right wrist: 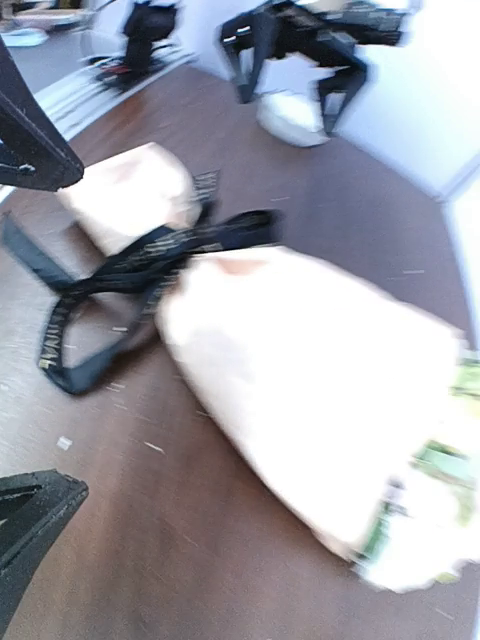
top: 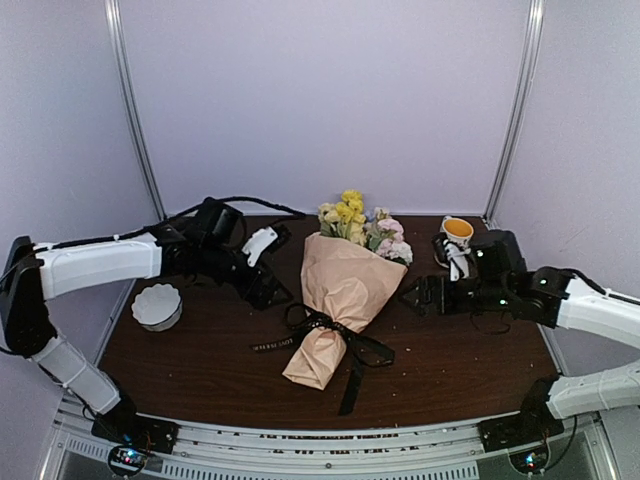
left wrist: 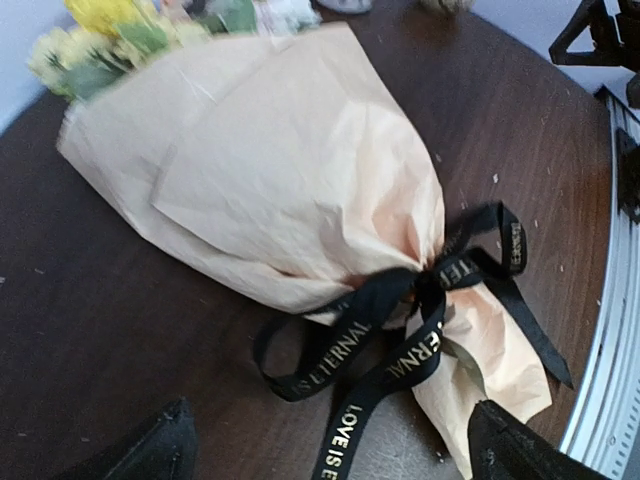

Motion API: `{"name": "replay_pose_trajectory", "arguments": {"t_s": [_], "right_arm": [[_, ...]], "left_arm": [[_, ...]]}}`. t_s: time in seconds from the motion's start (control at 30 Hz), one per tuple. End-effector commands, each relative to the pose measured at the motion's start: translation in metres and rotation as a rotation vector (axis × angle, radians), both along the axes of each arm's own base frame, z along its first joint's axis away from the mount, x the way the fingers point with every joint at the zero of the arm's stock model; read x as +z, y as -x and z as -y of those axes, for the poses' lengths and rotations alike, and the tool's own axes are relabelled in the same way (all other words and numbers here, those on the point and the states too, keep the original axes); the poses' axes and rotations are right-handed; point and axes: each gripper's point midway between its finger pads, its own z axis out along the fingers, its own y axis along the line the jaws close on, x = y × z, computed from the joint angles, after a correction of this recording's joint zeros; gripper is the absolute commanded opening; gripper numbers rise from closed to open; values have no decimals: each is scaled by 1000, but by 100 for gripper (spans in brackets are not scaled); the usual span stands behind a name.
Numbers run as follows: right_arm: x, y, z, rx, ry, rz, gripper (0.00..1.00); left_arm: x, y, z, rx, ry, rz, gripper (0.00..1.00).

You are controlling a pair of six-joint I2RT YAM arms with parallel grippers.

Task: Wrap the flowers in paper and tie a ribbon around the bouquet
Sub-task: Adjust the ribbon on the folded bouquet, then reset both arms

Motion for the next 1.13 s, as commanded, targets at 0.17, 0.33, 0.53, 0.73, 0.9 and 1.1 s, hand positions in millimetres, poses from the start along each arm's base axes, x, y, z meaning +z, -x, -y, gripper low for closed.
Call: {"name": "replay_pose_trajectory", "arguments": {"t_s": [0.17, 0.33, 0.53, 0.73, 0.9, 1.1], "right_arm": [[85, -92, 135, -544, -28, 401, 100], [68, -110, 206, -725, 27, 447, 100], [50, -101, 257, -918, 76, 567, 100], [35, -95, 277, -1038, 75, 607, 100], [32, -100, 271, -1002, 76, 580, 100], [35, -103, 271, -1006, 63, 595, 100]], "left_arm": [[107, -131, -153, 852, 137, 355, 98], [72, -150, -253, 1177, -73, 437, 98], [45, -128, -323, 1332, -324, 555, 98], [41, -122, -347, 1316, -357, 746, 98], [25, -120, -338, 1252, -309, 747, 98], [26, -123, -342, 1258, -320, 782, 98]]}}
